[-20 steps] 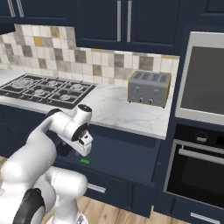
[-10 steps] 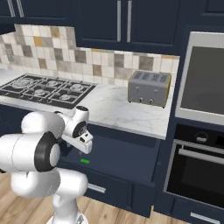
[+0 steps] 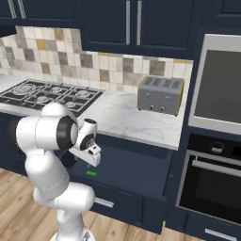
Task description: Restock the sink supplies by placing the sponge and soap dispenser on the counter and next to the sink. Make sure the soap dispenser is upright.
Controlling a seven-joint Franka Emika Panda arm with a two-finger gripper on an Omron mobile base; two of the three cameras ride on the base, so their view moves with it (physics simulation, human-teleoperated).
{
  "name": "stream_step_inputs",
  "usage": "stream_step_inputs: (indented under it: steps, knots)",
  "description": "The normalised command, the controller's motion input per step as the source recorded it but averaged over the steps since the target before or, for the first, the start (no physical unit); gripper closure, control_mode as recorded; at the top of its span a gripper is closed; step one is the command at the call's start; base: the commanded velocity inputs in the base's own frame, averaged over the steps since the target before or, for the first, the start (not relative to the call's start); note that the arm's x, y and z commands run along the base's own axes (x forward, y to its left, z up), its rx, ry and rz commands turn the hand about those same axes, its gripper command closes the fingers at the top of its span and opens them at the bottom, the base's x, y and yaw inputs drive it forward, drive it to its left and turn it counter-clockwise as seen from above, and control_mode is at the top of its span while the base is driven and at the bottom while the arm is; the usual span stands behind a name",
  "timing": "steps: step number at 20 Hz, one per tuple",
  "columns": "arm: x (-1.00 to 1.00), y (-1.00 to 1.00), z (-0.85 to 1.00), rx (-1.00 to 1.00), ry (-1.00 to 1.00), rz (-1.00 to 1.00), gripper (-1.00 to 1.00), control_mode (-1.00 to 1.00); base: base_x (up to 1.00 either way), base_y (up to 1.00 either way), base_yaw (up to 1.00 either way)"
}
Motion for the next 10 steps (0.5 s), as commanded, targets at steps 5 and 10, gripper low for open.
stream_step_inputs:
  steps: [5, 10]
  knots:
    - [0.38, 0.02, -0.26, 0.00, 0.03, 0.00, -1.00, -1.00, 0.00, 0.00, 0.00]
    - [0.30, 0.00, -0.18, 0.00, 0.02, 0.00, -1.00, -1.00, 0.00, 0.00, 0.00]
